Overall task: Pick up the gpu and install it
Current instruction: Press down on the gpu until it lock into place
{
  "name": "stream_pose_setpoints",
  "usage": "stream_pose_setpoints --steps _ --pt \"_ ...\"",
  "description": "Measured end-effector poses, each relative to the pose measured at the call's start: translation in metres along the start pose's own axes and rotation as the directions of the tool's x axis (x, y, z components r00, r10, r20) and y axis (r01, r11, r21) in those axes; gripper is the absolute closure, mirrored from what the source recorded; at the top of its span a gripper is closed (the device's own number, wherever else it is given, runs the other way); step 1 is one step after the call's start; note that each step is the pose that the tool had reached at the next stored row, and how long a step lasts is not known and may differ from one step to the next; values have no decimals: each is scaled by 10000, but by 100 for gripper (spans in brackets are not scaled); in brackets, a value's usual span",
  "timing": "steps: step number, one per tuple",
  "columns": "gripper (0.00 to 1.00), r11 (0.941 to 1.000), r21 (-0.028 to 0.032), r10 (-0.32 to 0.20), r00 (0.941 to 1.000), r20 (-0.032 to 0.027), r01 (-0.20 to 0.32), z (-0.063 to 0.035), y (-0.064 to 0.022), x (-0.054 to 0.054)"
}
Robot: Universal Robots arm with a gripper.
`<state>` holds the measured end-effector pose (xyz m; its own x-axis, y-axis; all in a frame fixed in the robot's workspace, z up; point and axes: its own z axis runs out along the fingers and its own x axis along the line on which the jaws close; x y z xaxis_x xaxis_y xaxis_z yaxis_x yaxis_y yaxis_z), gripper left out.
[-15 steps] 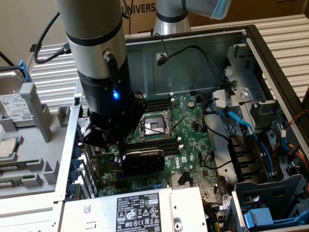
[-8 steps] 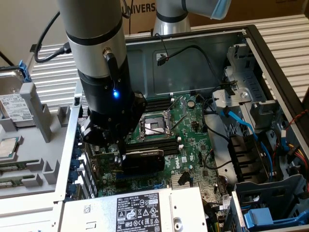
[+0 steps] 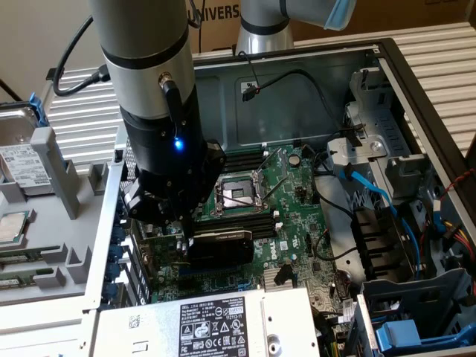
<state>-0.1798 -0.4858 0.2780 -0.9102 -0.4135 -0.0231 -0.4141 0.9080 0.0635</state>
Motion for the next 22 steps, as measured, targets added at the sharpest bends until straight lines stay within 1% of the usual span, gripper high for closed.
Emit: stream_pose_setpoints --steps 16,17,18,22 --pt "89 10000 -4 1 10000 -7 -1 19 6 0" --pt "89 10000 -6 1 10000 -8 -1 19 9 -1" --pt "89 10000 -25 3 10000 2 -3 21 9 -2" --pt "89 10000 -33 10 10000 7 -10 21 15 -4"
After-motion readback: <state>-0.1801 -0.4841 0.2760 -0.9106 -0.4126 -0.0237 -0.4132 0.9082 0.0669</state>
